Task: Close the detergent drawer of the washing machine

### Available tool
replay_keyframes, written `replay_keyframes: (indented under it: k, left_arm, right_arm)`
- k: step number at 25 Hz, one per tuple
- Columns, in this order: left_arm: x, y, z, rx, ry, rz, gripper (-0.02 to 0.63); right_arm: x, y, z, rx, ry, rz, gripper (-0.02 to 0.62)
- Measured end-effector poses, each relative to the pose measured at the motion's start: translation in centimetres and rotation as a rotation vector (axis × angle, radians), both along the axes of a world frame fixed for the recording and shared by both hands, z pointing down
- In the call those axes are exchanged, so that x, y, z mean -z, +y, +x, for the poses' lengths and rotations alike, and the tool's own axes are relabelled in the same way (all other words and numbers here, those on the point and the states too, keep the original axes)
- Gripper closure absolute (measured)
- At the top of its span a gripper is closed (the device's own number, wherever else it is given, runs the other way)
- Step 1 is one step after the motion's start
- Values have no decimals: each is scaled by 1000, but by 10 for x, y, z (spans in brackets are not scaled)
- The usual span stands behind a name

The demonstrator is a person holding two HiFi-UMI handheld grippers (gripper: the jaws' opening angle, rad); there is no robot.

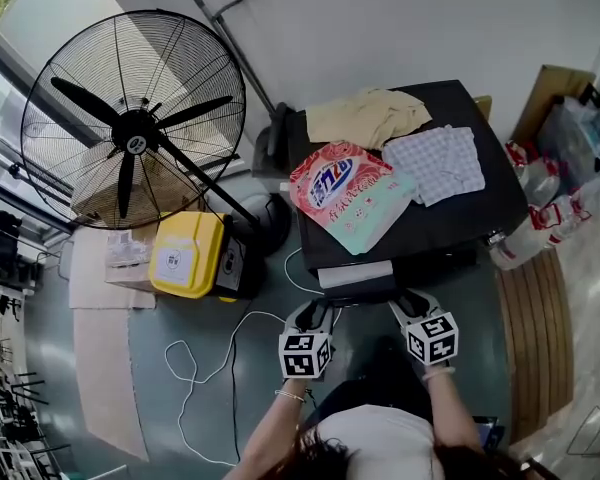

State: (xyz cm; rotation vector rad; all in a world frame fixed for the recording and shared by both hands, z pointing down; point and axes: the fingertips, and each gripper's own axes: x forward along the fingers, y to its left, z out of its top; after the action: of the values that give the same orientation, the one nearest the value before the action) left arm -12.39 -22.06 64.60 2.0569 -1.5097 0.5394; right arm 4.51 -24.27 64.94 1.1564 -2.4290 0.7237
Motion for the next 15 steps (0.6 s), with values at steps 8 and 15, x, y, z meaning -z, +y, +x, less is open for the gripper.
replay_keyframes:
  k: [8,15]
  left_arm:
    - [1,-10,-1,14,3,0,460]
    - [3,-18,-3,29,5,-1,460]
  right_arm:
    - [1,-11,-1,0,-2,-1,432]
    - [2,-18,-3,4,-2,-2,431]
